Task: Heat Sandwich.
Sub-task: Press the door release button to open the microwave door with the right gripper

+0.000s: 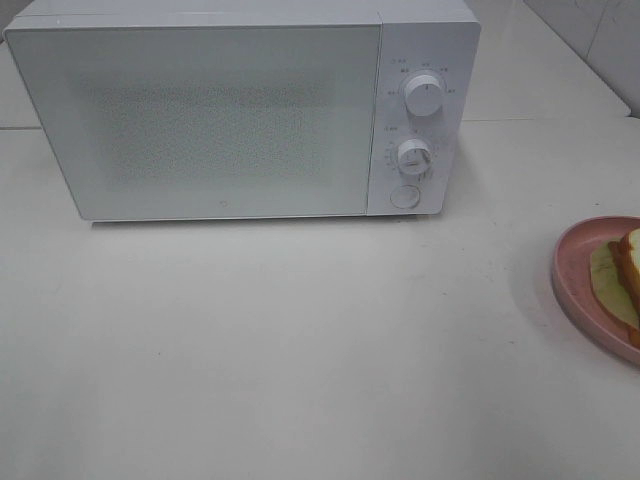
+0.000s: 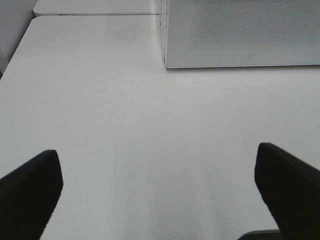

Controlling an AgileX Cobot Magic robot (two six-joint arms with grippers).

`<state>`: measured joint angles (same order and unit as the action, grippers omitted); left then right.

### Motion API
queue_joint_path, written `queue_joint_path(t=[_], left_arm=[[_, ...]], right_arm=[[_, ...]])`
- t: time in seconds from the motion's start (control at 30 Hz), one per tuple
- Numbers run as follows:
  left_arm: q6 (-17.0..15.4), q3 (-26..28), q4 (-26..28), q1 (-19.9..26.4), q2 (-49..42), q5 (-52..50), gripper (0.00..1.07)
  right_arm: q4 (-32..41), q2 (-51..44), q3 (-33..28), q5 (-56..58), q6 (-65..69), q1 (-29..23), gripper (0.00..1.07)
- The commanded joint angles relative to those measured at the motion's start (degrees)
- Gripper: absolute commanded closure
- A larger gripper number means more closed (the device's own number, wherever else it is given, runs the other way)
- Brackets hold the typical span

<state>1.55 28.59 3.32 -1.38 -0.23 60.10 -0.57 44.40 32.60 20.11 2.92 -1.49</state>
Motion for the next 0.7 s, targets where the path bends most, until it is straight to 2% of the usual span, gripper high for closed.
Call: queue_joint_path(t=[0.03,0.33,0.47,0.53,0.63,0.67,0.7], left_arm=[[-0.1,-0.2,0.1,0.1,-1.4,-0.8,0.03],[-0.1,-0.2,0.1,0.1,-1.4,-0.8,0.03],[-0.1,-0.2,0.1,0.1,-1.4,-0.8,0.03],[-0.1,-0.2,0.1,0.1,-1.4,-0.8,0.03],[-0.1,-0.2,0.1,0.1,-1.4,-0.8,0.03],[-0.1,-0.2,0.1,0.1,-1.4,-0.8,0.03],[-0.1,-0.2,0.1,0.1,-1.4,-0.8,0.03]], right_arm=[[-0.2,4.0,0.1,-4.1,0.1,0.3,0.31],[-0.6,11.8,-0.2,-13.1,0.3,0.3,0.31],[0.2,13.8,-5.0,-24.7,0.2,-1.2,0.31],[0.6,14.2,-6.0,-26.5,-0.2,-1.8,0.31],[7.0,16.8,-9.4,-34.9,-4.5,-5.3,0.31],[7.0,16.8,-9.4,-34.9,-4.5,-5.3,0.31],[11.8,18.3,-10.7,-39.6,-8.2,-7.4,0.31]])
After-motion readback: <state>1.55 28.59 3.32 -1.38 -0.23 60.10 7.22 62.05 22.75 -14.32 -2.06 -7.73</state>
